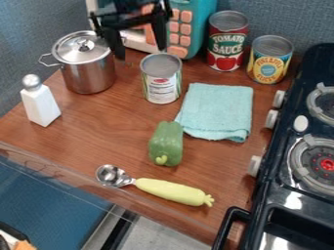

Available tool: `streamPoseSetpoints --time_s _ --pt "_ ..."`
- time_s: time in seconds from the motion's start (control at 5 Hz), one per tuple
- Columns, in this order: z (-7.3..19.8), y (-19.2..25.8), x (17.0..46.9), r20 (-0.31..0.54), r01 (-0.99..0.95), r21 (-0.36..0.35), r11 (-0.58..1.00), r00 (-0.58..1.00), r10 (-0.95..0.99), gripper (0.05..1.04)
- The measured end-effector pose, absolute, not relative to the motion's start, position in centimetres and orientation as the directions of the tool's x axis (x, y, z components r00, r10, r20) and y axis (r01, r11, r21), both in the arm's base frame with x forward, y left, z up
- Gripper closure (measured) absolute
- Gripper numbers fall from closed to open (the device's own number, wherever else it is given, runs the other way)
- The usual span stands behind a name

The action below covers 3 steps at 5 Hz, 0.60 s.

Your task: Move the can from the bottom middle of the table to the upper side of the table

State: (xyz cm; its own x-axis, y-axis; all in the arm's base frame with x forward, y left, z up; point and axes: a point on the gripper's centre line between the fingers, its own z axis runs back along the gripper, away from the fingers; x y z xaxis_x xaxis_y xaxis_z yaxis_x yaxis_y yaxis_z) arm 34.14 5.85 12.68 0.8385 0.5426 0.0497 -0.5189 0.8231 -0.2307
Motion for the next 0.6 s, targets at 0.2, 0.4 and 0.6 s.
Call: streamPoseSetpoints --time_s 0.2,0.4,0.6 --pt "13.2 6.1 32.6 0.034 -0.510 -0.229 0.829 0.847 0.531 0.084" --pt "12.6 6.8 31.0 0.038 -0.492 -0.147 0.858 0.864 0.502 0.084" --pt "11.5 6.8 28.9 0.052 -0.451 -0.021 0.892 0.891 0.451 0.084"
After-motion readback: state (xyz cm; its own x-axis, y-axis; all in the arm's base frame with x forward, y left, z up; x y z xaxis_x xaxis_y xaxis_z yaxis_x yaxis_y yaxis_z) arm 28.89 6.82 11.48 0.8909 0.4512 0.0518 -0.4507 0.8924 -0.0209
